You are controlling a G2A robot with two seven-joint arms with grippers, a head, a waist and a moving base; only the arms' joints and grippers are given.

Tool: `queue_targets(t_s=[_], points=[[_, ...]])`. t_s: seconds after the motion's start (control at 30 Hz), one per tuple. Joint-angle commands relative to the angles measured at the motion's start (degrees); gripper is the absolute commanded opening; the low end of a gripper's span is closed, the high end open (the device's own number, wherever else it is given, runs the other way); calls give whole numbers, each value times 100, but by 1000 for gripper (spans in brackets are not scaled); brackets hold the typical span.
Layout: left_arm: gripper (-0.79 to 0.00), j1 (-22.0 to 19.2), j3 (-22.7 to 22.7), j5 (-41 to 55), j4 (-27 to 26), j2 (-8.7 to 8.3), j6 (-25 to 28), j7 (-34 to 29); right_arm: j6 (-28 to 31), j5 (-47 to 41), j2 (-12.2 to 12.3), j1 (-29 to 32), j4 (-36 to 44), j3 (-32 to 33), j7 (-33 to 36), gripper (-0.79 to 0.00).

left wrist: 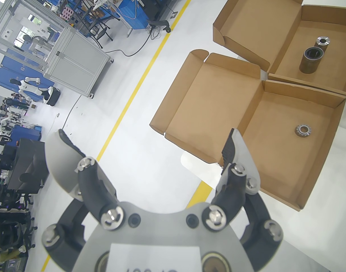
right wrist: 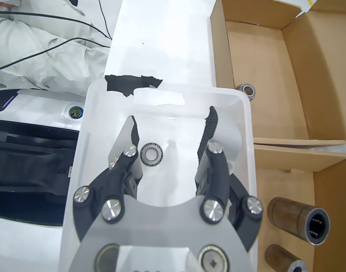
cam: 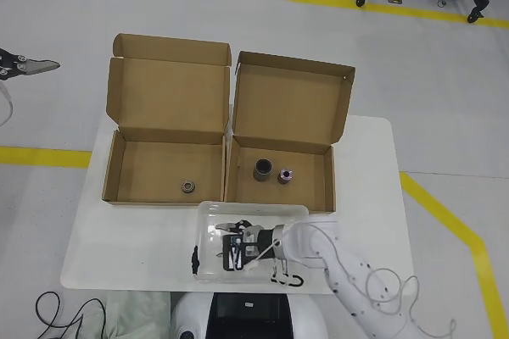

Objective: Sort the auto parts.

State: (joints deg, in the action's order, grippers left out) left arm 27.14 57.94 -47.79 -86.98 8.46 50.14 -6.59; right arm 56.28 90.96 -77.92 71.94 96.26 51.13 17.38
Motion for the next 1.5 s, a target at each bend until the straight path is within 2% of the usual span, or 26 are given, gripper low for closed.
queue_targets(t_s=[0.0,0.33,0.67,1.0,1.33,1.43,1.47], points=[[0,0,0,0,0,0,0,0,-10,42,21,18,-87,-6,55,-394],[0,0,0,0,0,0,0,0,89,67,60,-171,-424,-195,396,-342],[0,0,0,0,0,0,0,0,-44,12,-58,-637,-887,-759,563,-305],[0,0,0,0,0,0,0,0,-276,24,-115,-817,-1143,-1060,667,-360],[0,0,0,0,0,0,0,0,-401,-69,-136,-864,-1260,-1232,978,-351],[0,0,0,0,0,0,0,0,-456,-110,-145,-889,-1284,-1270,1058,-425],[0,0,0,0,0,0,0,0,-488,-107,-147,-894,-1283,-1280,1086,-486]])
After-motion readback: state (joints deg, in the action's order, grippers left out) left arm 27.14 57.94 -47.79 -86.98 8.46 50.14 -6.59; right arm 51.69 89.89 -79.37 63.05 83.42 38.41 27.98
